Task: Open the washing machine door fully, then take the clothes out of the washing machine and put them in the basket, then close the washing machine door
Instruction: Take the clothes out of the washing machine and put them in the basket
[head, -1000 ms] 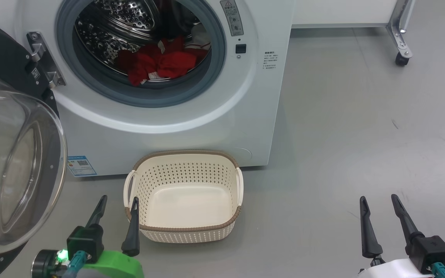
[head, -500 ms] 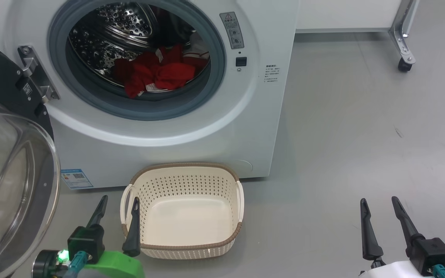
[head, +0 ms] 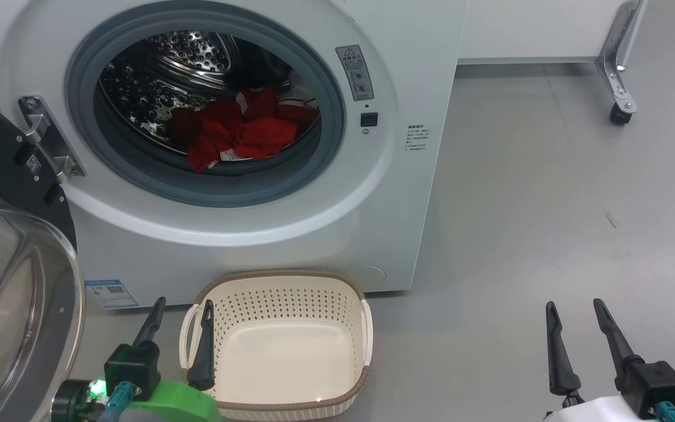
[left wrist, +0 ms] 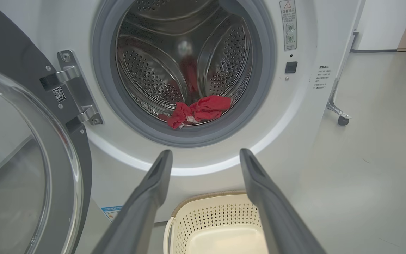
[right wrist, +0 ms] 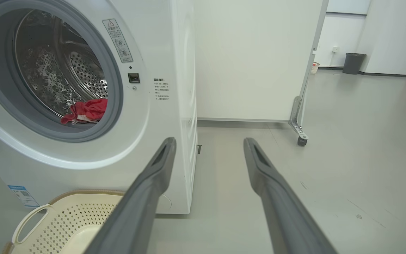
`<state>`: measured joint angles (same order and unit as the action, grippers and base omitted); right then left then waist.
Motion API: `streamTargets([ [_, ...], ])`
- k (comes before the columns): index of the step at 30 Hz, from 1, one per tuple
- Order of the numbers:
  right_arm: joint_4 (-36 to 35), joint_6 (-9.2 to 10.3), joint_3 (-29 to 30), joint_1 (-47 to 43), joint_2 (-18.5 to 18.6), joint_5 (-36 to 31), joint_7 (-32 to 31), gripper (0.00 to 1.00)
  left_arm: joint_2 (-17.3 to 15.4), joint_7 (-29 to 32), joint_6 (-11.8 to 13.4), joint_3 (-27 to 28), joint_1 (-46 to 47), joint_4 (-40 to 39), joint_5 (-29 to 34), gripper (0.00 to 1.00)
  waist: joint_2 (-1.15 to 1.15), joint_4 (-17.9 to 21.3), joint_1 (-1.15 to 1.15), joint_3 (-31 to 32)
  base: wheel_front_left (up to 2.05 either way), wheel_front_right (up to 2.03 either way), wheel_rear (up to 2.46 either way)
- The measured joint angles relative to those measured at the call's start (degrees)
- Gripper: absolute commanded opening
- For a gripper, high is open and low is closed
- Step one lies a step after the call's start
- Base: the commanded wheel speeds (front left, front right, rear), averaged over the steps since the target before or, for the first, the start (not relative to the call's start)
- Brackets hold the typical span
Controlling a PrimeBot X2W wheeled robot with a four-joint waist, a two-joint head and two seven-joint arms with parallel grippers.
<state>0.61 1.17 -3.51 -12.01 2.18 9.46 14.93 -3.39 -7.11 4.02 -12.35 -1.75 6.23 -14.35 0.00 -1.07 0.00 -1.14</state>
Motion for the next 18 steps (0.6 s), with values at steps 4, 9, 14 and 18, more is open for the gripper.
streamTargets([
  [4,0.0,-0.01,0.0,0.0,0.0,0.1,0.0,1.00,0.0,0.1,0.3,0.0,0.0,0.0,0.0,1.00,0.00,0.0,0.00,0.0,0.32,-0.32,0.00],
  [9,0.0,-0.01,0.0,0.0,0.0,0.1,0.0,1.00,0.0,0.5,0.3,0.0,0.0,0.0,0.0,1.00,0.00,-0.1,0.00,0.0,0.17,-0.17,0.00],
  [14,0.0,-0.02,0.0,0.0,-0.1,0.1,0.0,1.00,0.0,0.5,0.3,-0.1,0.0,0.0,0.0,1.00,0.00,-0.2,0.00,-0.1,0.01,-0.01,0.00],
  [18,0.0,-0.02,0.0,0.0,-0.1,0.1,0.0,1.00,0.0,0.5,0.3,-0.2,0.0,-0.1,0.0,1.00,0.00,-0.3,0.00,-0.3,0.00,0.00,0.00],
])
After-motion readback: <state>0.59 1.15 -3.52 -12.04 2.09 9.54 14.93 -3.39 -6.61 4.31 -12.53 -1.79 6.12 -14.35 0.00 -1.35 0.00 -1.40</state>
